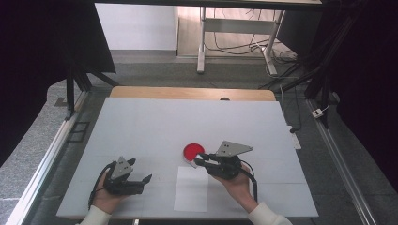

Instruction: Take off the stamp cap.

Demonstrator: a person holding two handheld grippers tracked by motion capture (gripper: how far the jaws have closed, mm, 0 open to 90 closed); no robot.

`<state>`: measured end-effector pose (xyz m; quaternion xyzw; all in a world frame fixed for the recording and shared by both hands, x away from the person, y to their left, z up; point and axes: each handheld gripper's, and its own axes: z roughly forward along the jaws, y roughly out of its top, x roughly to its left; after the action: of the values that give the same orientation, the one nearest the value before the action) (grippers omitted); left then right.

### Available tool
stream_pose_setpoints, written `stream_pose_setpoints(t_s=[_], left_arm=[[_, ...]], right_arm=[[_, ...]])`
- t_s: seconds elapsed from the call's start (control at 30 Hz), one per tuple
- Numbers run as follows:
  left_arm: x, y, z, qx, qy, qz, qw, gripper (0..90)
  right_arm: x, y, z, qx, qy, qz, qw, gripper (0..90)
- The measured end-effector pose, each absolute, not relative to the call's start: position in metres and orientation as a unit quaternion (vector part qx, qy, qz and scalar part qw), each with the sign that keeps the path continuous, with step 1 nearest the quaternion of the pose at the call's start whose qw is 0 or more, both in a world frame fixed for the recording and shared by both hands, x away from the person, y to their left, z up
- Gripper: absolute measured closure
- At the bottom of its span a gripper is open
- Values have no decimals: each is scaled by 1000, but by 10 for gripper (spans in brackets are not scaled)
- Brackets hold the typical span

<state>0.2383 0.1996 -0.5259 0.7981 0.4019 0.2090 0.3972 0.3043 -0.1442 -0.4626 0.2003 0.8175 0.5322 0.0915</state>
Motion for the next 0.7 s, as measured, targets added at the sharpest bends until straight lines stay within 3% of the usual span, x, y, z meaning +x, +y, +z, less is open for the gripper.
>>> stream_pose_setpoints(t_s=[0.7], left_arm=[[243, 179, -513, 806, 374, 199, 413, 165]], right_arm=[[307, -149, -461, 208, 812, 536, 99, 746]])
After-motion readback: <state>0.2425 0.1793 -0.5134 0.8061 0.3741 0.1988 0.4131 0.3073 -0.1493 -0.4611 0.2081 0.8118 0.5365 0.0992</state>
